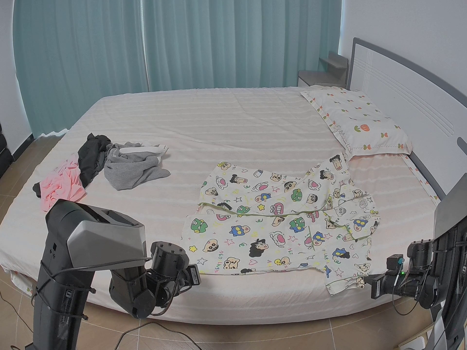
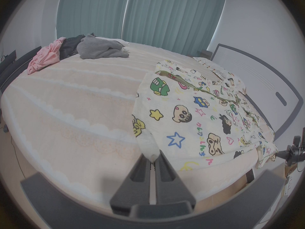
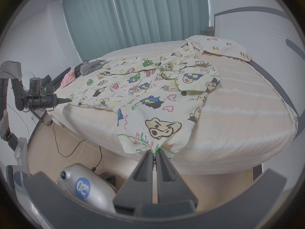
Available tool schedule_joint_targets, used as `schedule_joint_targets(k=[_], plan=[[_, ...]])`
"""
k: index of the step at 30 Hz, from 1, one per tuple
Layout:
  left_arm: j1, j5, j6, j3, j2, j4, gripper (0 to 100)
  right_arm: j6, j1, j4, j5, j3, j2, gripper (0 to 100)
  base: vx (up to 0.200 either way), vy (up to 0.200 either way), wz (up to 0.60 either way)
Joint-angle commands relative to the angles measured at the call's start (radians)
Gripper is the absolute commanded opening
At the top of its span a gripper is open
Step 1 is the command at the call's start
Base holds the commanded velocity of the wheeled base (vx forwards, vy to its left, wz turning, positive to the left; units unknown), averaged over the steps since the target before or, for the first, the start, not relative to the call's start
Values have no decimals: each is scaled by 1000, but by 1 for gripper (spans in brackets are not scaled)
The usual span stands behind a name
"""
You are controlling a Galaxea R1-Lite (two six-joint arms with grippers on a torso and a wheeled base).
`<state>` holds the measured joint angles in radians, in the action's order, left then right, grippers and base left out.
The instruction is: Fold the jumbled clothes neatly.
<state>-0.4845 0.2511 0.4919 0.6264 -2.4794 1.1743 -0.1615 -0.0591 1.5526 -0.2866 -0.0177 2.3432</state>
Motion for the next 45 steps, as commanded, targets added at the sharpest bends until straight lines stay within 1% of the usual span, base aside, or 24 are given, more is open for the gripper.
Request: schedule_joint_targets(k=[1,2,3,5,12,15,17,21,25,30,31,32,34,36,37,38,43,45], plan=[[0,2,0,-17,31,1,0,-9,-8,-12,0,18,-8,0,0,0,0],[0,2,0,-17,31,1,0,-9,-8,-12,0,18,-8,0,0,0,0],[-8,4,0,-47,50,1,0,-44,-10,-85,-3,18,-42,0,0,0,0],[-16,4,0,-62,57,1,0,-66,-10,-127,-3,18,-62,0,0,0,0],[-37,4,-1,-108,69,1,0,-102,-13,-216,-3,18,-107,0,0,0,0],[-46,5,-3,-137,71,5,0,-156,-31,-284,-3,18,-128,0,0,0,0],[-49,10,-4,-149,77,10,0,-174,-37,-316,-3,18,-147,0,0,0,0],[-52,17,-6,-175,91,39,0,-181,-36,-381,-13,18,-189,0,0,0,0],[-52,17,-4,-189,94,53,0,-187,-33,-402,-23,18,-200,0,0,0,0],[-43,11,0,-168,91,56,0,-190,-36,-407,-23,18,-202,0,0,0,0],[-40,5,2,-146,86,54,0,-190,-36,-407,-23,18,-200,0,0,0,0],[-37,4,2,-137,86,54,100,-191,-36,-407,-23,18,-200,0,0,0,0],[-34,1,0,-126,86,53,100,-191,-36,-408,-23,18,-200,0,0,0,0],[-22,-38,2,-103,74,54,100,-191,-36,-419,-23,18,-203,0,0,0,0],[-22,-38,2,-103,74,54,100,-191,-36,-419,-23,18,-203,0,0,0,0],[1,-65,-1,-94,68,51,100,-193,-36,-424,-23,18,-203,0,0,0,0],[52,-181,-35,-93,50,48,100,-193,-36,-425,-22,18,-202,0,0,0,0],[58,-196,-44,-93,42,47,100,-193,-36,-425,-23,18,-202,0,0,0,0]])
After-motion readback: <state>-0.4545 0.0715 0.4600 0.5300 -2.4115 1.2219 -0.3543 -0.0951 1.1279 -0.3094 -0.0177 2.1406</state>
